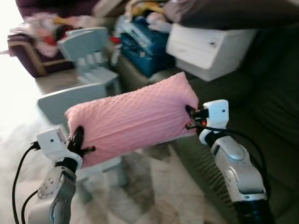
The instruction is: Move the pillow to the sofa
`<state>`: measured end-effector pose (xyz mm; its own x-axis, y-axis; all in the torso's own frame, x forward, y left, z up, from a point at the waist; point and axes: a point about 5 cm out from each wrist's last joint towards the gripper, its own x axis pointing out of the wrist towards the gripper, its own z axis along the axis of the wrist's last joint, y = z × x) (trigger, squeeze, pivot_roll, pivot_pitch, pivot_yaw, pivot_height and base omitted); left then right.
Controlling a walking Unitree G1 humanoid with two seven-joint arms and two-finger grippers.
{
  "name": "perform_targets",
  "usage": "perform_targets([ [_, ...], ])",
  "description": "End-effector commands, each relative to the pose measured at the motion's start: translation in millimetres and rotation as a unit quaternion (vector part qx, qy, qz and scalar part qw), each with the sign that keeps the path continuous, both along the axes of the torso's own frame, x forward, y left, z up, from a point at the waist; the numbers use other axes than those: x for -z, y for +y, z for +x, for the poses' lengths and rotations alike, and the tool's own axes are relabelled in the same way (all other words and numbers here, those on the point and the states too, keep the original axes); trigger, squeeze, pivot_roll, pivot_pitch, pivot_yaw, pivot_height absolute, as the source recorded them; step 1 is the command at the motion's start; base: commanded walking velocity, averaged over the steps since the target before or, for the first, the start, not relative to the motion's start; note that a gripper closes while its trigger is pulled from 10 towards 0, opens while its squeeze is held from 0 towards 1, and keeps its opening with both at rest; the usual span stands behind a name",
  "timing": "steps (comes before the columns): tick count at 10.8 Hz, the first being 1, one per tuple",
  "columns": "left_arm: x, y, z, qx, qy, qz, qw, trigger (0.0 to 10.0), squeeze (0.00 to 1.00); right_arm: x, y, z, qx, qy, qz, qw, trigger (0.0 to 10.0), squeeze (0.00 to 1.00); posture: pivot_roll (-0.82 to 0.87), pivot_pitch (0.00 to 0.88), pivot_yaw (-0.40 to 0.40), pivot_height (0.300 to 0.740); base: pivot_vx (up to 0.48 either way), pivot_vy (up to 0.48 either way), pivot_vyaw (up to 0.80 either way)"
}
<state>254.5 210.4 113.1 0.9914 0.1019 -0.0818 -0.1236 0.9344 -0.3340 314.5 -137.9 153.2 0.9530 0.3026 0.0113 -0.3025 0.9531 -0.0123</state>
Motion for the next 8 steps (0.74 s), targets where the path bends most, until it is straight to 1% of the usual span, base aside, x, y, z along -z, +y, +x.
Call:
perform_targets([
  [1, 2.9, 11.6, -4.3, -0.025, 0.008, 0.007, 1.0, 10.0, 0.0, -5.6, -6.0, 1.5, 0.016, -0.011, -0.001, 1.0, 10.0, 0.0, -0.21, 0.002, 0.029, 0.74, 0.0, 0.0, -0.8],
  [6, 3.7, 11.2, -4.4, -0.024, 0.008, 0.007, 1.0, 10.0, 0.0, -5.2, -6.6, 0.8, 0.016, -0.011, -0.002, 1.0, 10.0, 0.0, -0.21, 0.006, 0.029, 0.74, 0.0, 0.0, -0.8],
  [7, 3.6, 10.2, -4.5, -0.022, 0.006, 0.006, 1.0, 10.0, 0.0, -5.8, -6.5, 0.5, 0.015, -0.014, -0.001, 1.0, 10.0, 0.0, -0.21, 0.007, 0.028, 0.74, 0.326, 0.0, -0.58],
  [8, 4.0, 9.8, -5.0, -0.02, 0.006, 0.005, 1.0, 10.0, 0.0, -6.5, -6.4, 0.1, 0.013, -0.016, -0.002, 1.0, 10.0, 0.0, -0.21, 0.006, 0.029, 0.74, 0.461, 0.0, 0.0],
])
